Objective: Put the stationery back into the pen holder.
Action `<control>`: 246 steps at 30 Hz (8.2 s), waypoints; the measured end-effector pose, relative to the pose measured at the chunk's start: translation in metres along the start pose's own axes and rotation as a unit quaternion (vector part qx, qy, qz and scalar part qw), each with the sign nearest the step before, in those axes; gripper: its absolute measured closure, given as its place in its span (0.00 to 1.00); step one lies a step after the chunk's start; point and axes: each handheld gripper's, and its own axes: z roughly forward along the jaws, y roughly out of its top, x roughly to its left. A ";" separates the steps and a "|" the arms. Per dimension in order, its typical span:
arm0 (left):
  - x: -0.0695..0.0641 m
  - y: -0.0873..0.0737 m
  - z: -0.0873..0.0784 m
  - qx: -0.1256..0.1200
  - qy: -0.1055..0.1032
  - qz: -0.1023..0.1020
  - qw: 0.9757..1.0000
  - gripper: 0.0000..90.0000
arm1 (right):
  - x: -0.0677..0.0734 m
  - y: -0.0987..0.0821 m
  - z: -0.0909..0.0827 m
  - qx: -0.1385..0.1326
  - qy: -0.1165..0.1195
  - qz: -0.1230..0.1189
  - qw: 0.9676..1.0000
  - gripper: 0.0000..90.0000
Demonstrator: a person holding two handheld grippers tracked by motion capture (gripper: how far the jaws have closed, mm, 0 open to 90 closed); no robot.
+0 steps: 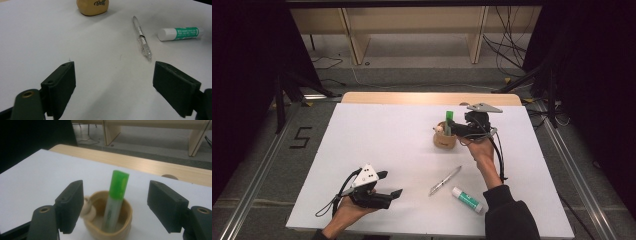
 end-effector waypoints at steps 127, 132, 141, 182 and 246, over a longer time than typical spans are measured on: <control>-0.001 -0.001 -0.001 -0.014 -0.021 0.012 1.000 0.17 | 0.063 -0.112 -0.050 0.355 0.085 -0.188 0.912 0.72; -0.001 -0.001 0.000 -0.013 -0.023 0.011 1.000 0.17 | 0.064 -0.111 -0.051 0.352 0.087 -0.197 0.911 0.73; -0.001 -0.001 0.000 -0.013 -0.023 0.012 1.000 0.17 | 0.056 -0.105 -0.059 0.324 0.097 -0.187 0.922 0.73; -0.001 -0.001 0.000 -0.014 -0.023 0.010 1.000 0.17 | 0.008 -0.075 -0.083 0.063 0.081 -0.029 0.994 0.73; -0.001 -0.001 0.001 -0.017 -0.022 0.012 1.000 0.17 | -0.016 0.011 0.004 -0.006 0.033 0.058 0.998 0.73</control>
